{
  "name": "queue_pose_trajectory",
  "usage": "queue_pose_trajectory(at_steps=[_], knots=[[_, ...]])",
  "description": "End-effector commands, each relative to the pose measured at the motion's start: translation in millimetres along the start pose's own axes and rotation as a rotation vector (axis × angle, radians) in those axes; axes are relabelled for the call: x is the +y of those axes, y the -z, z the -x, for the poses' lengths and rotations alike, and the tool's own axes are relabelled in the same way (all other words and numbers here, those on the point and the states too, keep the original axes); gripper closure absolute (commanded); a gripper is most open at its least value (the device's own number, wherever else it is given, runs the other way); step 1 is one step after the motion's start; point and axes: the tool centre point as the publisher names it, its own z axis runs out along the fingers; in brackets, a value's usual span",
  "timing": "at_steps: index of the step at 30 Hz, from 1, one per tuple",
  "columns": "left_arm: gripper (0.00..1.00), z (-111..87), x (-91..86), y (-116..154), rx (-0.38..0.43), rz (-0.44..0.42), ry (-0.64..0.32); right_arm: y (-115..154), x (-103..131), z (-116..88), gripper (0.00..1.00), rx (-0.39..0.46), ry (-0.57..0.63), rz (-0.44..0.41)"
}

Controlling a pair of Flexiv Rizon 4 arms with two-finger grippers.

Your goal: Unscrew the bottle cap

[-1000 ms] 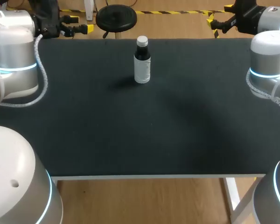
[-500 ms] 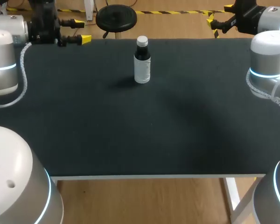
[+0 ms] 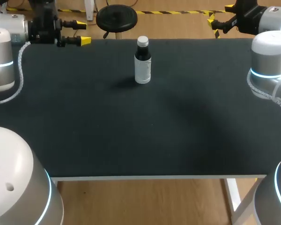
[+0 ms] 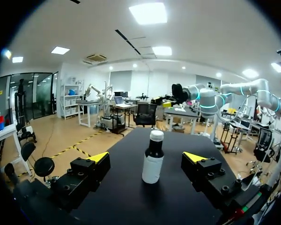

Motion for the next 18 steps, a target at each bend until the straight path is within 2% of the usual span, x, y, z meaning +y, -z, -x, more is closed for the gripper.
queue_pose_trajectory(at_steps=[1, 3, 5, 8, 13, 18], knots=[[0.00, 1.1, 0.2, -0.2, 0.003, 0.001, 0.001, 0.3, -0.2, 0.3, 0.00, 0.001, 0.000, 0.000], [0.00, 1.1, 0.2, -0.2, 0.003, 0.001, 0.001, 0.3, -0.2, 0.3, 0.00, 0.001, 0.000, 0.000], [0.00, 3.5, -0.4, -12.0, 0.022, 0.053, 0.001, 0.3, -0.2, 0.3, 0.00, 0.001, 0.000, 0.000], [0.00, 7.3, 1.0, -26.9, 0.060, 0.082, -0.009, 0.3, -0.2, 0.3, 0.00, 0.001, 0.000, 0.000], [0.00, 8.1, 6.6, -50.7, 0.160, 0.076, -0.035, 0.3, -0.2, 0.3, 0.00, 0.001, 0.000, 0.000], [0.00, 5.6, 15.1, -63.9, 0.212, 0.069, -0.059, 0.3, -0.2, 0.3, 0.00, 0.001, 0.000, 0.000]])
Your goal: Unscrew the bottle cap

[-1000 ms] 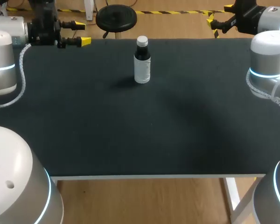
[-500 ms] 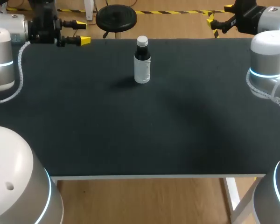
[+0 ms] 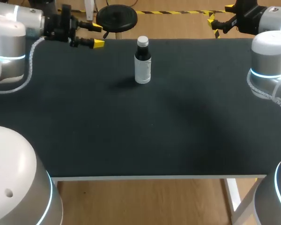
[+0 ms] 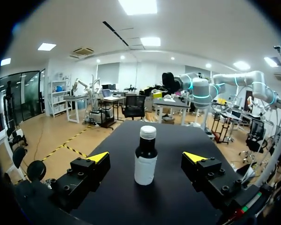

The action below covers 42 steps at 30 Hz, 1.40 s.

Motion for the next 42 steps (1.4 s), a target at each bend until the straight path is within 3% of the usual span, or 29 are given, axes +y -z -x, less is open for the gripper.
queue_pose_trajectory(at_steps=[1, 10, 42], knots=[[0.00, 15.9, 9.7, -10.5, 0.098, -0.028, -0.023, 0.3, -0.2, 0.4, 0.00, 0.001, 0.000, 0.000], [0.00, 12.0, 16.6, -33.0, 0.181, -0.080, -0.075, 0.3, -0.2, 0.4, 0.00, 0.001, 0.000, 0.000], [0.00, 27.0, 27.9, -112.3, 0.256, -0.152, -0.088, 0.3, -0.2, 0.4, 0.00, 0.001, 0.000, 0.000]])
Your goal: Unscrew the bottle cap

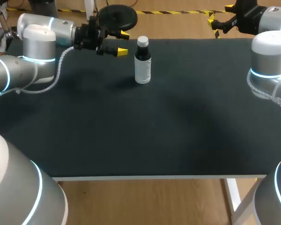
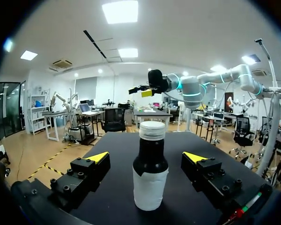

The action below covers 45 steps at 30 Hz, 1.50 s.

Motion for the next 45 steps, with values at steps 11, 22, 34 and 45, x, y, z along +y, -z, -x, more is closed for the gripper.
queue_pose_trajectory(at_steps=[11, 22, 34, 45], knots=[[0.00, 15.1, 8.2, -26.9, 0.104, -0.025, -0.010, 0.3, -0.1, 0.3, 0.00, 0.001, 0.000, 0.000], [0.00, 19.8, 9.8, -45.0, 0.137, -0.050, -0.006, 0.3, -0.1, 0.3, 0.00, 0.001, 0.000, 0.000], [0.00, 24.5, 9.8, -58.0, 0.167, -0.062, -0.007, 0.3, -0.1, 0.3, 0.00, 0.001, 0.000, 0.000], [0.00, 19.1, 6.1, -62.6, 0.199, -0.085, -0.024, 0.3, -0.1, 0.3, 0.00, 0.001, 0.000, 0.000]])
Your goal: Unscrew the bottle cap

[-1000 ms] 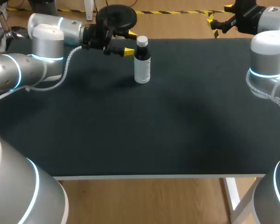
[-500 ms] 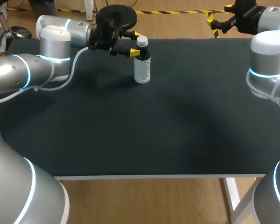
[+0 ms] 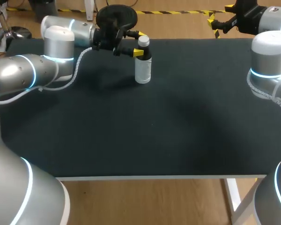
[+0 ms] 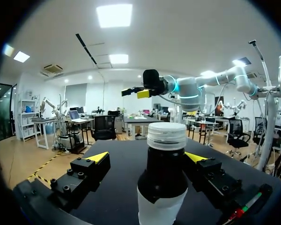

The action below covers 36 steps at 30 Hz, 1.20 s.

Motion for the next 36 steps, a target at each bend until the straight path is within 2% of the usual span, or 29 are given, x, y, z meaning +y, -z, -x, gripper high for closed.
queue_pose_trajectory(at_steps=[1, 15, 36], knots=[[0.00, 6.2, 4.4, -1.0, 0.096, -0.013, -0.001, 0.3, -0.1, 0.3, 0.00, 0.001, 0.000, 0.000], [0.00, 3.1, 1.9, -14.0, 0.135, -0.018, -0.008, 0.3, -0.1, 0.3, 0.00, 0.001, 0.000, 0.000], [0.00, -4.4, 2.2, -10.0, 0.155, -0.029, -0.018, 0.3, -0.1, 0.3, 0.00, 0.001, 0.000, 0.000]])
